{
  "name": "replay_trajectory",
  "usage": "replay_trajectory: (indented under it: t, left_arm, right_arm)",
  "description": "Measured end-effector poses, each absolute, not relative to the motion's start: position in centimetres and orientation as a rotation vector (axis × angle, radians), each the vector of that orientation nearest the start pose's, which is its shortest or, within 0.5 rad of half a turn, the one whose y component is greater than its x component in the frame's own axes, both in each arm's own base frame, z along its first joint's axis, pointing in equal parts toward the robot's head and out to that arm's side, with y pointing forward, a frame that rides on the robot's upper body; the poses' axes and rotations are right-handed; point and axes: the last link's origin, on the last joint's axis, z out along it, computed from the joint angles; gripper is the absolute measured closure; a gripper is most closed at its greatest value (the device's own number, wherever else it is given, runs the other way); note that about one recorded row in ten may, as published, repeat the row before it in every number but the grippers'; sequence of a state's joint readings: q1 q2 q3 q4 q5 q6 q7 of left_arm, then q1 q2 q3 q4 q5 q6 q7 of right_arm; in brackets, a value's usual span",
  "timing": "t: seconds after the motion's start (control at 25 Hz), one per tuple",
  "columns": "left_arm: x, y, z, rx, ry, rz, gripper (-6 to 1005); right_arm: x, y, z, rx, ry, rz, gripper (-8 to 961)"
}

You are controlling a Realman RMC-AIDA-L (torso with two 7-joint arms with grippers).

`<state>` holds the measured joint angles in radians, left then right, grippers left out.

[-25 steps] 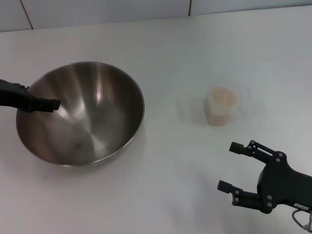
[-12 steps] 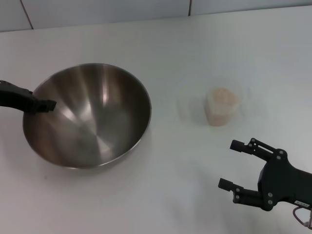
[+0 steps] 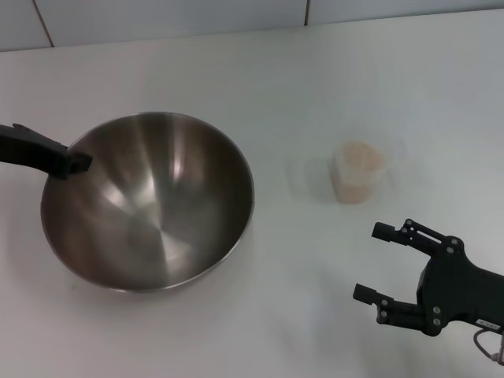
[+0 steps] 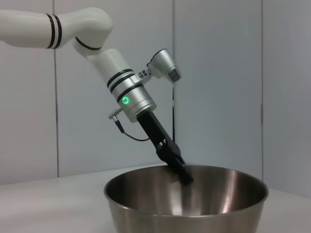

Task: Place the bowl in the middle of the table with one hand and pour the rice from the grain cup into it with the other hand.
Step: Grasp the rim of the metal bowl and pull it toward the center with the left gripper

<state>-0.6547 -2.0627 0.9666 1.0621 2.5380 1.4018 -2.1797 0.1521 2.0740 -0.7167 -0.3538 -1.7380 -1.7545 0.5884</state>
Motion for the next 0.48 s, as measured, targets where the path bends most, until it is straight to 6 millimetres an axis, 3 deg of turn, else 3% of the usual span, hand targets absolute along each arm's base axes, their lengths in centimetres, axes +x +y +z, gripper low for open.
replay_trajectory:
  t: [0.24,0.48]
  left_arm:
    - [-22.9,39.9,2.8,-2.574,-0.956,0.179,948]
    - [-21.3,41.8,4.0,-2.571,-0.975,0.087,966]
  right_arm:
    - [32.9,18.5,-2.3,-2.462,0.270,0.935,118]
    - [32.9,18.4,-2.3,-2.462,0.271,0.937,116]
